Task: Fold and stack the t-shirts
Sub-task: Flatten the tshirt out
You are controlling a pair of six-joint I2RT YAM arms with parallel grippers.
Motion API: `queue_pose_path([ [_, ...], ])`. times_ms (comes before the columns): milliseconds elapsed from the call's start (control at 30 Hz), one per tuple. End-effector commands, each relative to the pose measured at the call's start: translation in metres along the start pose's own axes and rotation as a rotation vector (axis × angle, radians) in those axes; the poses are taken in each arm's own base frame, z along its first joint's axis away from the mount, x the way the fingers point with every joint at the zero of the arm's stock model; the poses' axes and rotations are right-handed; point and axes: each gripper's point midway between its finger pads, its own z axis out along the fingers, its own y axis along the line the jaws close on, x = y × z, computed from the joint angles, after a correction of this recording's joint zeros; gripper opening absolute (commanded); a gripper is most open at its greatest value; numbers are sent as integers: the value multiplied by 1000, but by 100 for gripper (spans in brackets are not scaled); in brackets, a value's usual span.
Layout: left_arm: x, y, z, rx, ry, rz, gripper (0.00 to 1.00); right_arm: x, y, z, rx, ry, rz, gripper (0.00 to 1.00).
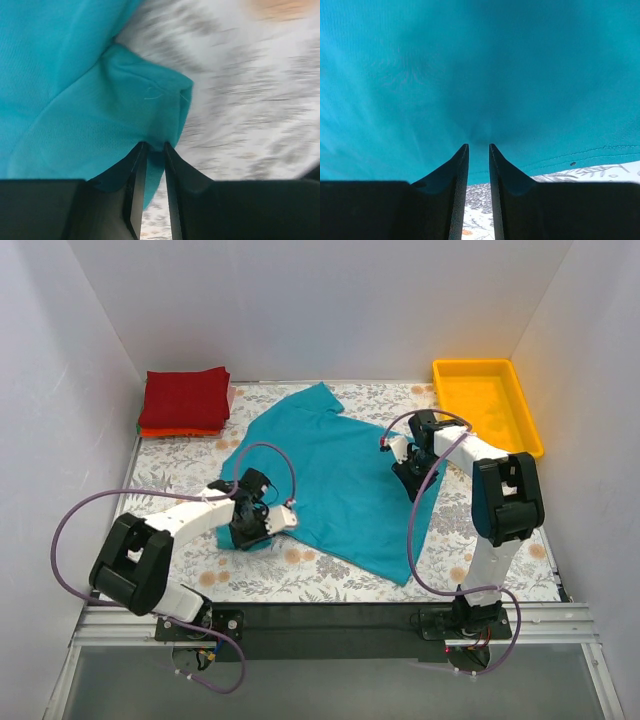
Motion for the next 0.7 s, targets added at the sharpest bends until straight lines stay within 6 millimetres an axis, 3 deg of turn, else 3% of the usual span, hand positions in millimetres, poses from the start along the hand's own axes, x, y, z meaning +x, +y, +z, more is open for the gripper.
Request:
queue_pose_path([
  [0, -10, -71, -8, 197, 11, 71, 19, -21, -19, -12, 66, -40, -12, 29],
  [67, -25, -107, -18, 292, 14, 150, 19, -26, -24, -18, 97, -48, -18, 29],
  [100, -45, -122, -29, 353, -39, 162, 20, -27, -26, -23, 111, -55, -30, 29],
  [133, -52, -145, -39, 409, -27, 199, 20, -28, -28, -27, 124, -62, -34, 29],
  [167, -61, -155, -46, 441, -44, 205, 21, -28, -30, -30, 139, -60, -38, 29],
  [200, -88, -158, -64, 459, -119, 196, 22, -28, -29, -36, 149, -72, -43, 29],
  [233, -101, -162, -75, 501, -160, 170, 22, -28, -29, -40, 155, -75, -50, 29],
  [267, -114, -155, -83, 478, -201, 153, 22, -23, -27, -40, 152, -68, -49, 29],
  [300, -130, -142, -94, 443, -256, 139, 22, -21, -25, -46, 157, -75, -54, 29],
  [400, -151, -60, -110, 308, -427, -28, 24, -8, -17, -46, 150, -62, -59, 29],
  [433, -139, -17, -104, 261, -434, -134, 24, -6, -15, -46, 146, -60, -58, 29],
  [533, -115, 51, -89, 130, -419, -253, 24, 7, -8, -36, 116, -31, -50, 29],
  [667, -75, 91, -58, -14, -325, -325, 24, 15, -7, -21, 98, 2, -34, 29],
])
